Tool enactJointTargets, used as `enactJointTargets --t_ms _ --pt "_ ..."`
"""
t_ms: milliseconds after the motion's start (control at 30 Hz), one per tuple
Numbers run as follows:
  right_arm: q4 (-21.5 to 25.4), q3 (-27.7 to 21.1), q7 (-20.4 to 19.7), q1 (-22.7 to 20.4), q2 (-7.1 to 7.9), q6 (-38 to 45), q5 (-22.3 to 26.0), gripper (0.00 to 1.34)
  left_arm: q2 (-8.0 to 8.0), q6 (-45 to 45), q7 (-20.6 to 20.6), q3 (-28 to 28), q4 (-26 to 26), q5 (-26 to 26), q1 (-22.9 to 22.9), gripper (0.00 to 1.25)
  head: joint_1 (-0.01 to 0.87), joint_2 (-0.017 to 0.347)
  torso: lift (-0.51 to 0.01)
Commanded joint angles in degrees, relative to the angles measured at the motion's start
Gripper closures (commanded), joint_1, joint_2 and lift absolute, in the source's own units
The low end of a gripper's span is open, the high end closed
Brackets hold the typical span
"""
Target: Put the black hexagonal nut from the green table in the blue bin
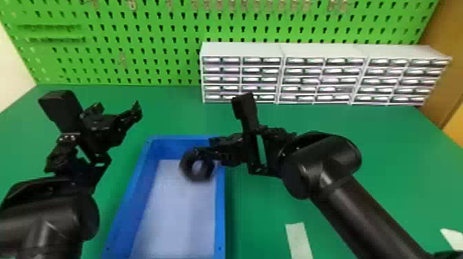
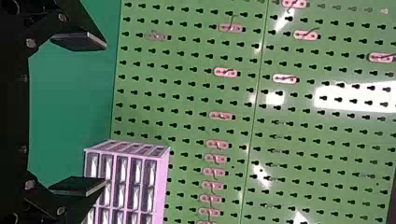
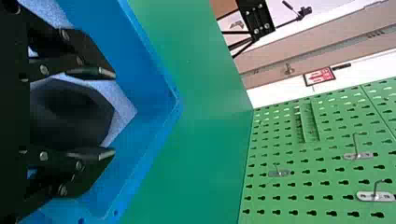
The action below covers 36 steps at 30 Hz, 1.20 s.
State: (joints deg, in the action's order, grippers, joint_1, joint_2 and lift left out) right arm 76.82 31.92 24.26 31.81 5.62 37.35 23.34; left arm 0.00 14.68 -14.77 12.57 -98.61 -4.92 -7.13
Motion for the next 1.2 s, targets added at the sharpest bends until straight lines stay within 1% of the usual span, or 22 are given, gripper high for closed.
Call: enactJointTargets --t_ms 0,67,100,433,733,833,1033,1067,1167 --pt "0.0 -0.54 0.08 -0.08 0.0 0.0 0.04 0.17 -0.15 0.0 0.0 0.0 0.0 -0.01 0.1 0.24 0.686 0.051 -0.097" --pt "0.0 -0.9 0.17 -0.17 0.0 0.0 -0.05 0.04 -0.15 0.0 0.0 0.0 0.0 -0.09 0.1 0.24 0.686 0.051 -0.097" --pt "0.0 -1.16 0.17 -0.25 0.0 0.0 -0.05 0.02 -0.15 0.0 0.0 0.0 0.0 -0.09 0.1 0.24 0.686 0.051 -0.097" --pt "0.44 -3.97 0.52 -0.69 -0.09 -0.44 -1.28 0.03 -0.15 0.0 -0.09 0.0 0.0 -0.09 0.19 0.24 0.686 0.051 -0.097" --pt "2.29 -7.31 0.52 -1.22 -0.18 -0.7 -3.21 0.04 -0.15 0.0 0.0 -0.09 0.0 -0.09 0.28 0.24 0.686 0.051 -0.097" --pt "3.69 -9.16 0.52 -1.92 -0.26 -1.49 -4.97 0.05 -0.15 0.0 0.0 -0.09 0.0 -0.09 0.28 0.24 0.686 0.051 -0.097" --pt "5.19 -14.17 0.44 -3.77 -1.14 -4.83 -8.22 0.06 -0.15 0.0 0.0 -0.09 0.0 -0.09 0.28 0.24 0.686 0.051 -0.097" --pt "5.71 -15.05 0.35 -4.03 -1.14 -5.27 -9.27 0.06 -0.15 0.0 0.0 0.0 0.0 -0.01 0.28 0.24 0.686 0.051 -0.097" --pt "6.68 -17.16 0.17 -4.65 -1.32 -6.76 -10.5 0.06 -0.15 0.0 0.0 0.0 -0.09 0.08 0.36 0.24 0.686 0.051 -0.097"
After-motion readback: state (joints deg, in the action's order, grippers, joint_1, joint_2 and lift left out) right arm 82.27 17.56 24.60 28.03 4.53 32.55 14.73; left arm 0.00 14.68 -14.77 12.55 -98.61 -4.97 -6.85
